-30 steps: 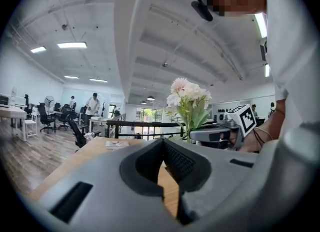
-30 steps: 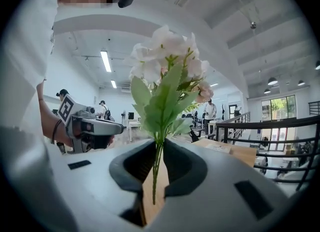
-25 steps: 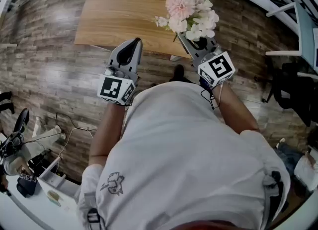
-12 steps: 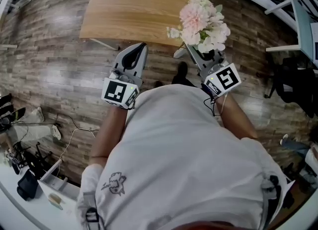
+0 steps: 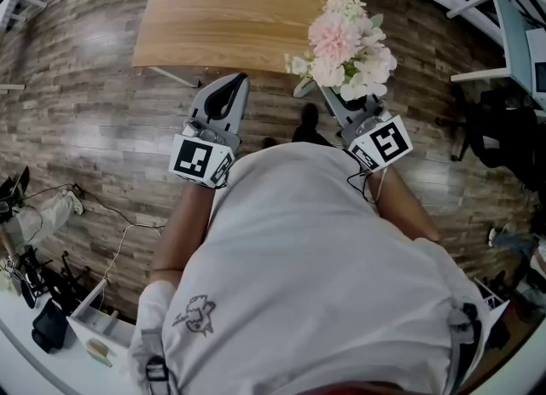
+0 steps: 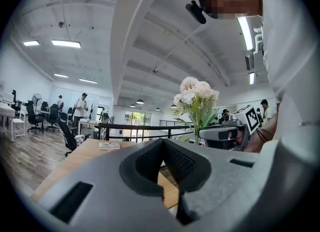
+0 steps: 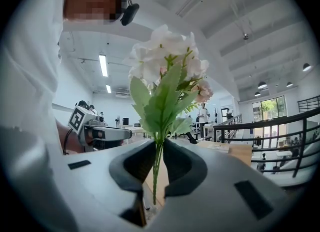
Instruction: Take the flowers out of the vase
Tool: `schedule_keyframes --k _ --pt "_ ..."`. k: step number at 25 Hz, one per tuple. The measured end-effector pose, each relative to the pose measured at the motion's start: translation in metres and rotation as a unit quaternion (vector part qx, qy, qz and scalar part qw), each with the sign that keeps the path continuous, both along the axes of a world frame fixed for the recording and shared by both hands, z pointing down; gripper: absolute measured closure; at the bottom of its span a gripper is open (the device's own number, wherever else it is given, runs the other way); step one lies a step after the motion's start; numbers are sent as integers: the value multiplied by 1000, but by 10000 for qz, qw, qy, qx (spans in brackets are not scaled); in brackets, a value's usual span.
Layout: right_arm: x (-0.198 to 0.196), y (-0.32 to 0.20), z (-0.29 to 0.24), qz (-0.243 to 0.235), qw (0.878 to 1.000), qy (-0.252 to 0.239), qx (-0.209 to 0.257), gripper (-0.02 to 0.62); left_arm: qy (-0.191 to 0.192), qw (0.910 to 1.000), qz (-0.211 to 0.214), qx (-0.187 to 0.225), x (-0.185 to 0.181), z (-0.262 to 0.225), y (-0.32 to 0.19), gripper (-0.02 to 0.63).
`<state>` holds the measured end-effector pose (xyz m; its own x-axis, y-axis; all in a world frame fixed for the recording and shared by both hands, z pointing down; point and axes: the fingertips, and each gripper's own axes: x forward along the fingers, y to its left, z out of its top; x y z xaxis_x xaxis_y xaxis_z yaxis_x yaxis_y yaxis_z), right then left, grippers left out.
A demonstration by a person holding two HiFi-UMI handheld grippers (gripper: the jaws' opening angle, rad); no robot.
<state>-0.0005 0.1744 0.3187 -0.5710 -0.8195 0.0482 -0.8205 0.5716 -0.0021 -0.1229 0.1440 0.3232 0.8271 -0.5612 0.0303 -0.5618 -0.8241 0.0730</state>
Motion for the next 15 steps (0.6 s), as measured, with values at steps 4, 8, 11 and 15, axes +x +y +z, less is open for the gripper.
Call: schedule_keyframes --k 4,8,11,15 --pt "3 3 -2 8 10000 60 50 543 6 10000 14 37 2 -2 1 601" --pt "10 1 -4 55 10000 37 35 543 -54 10000 15 45 4 5 -3 601" --pt "11 -1 -4 78 10000 33 30 543 -64 10000 -14 -4 4 6 -4 601" --pt "11 -8 -4 69 10000 51 51 543 -76 10000 -9 -4 3 8 -9 601"
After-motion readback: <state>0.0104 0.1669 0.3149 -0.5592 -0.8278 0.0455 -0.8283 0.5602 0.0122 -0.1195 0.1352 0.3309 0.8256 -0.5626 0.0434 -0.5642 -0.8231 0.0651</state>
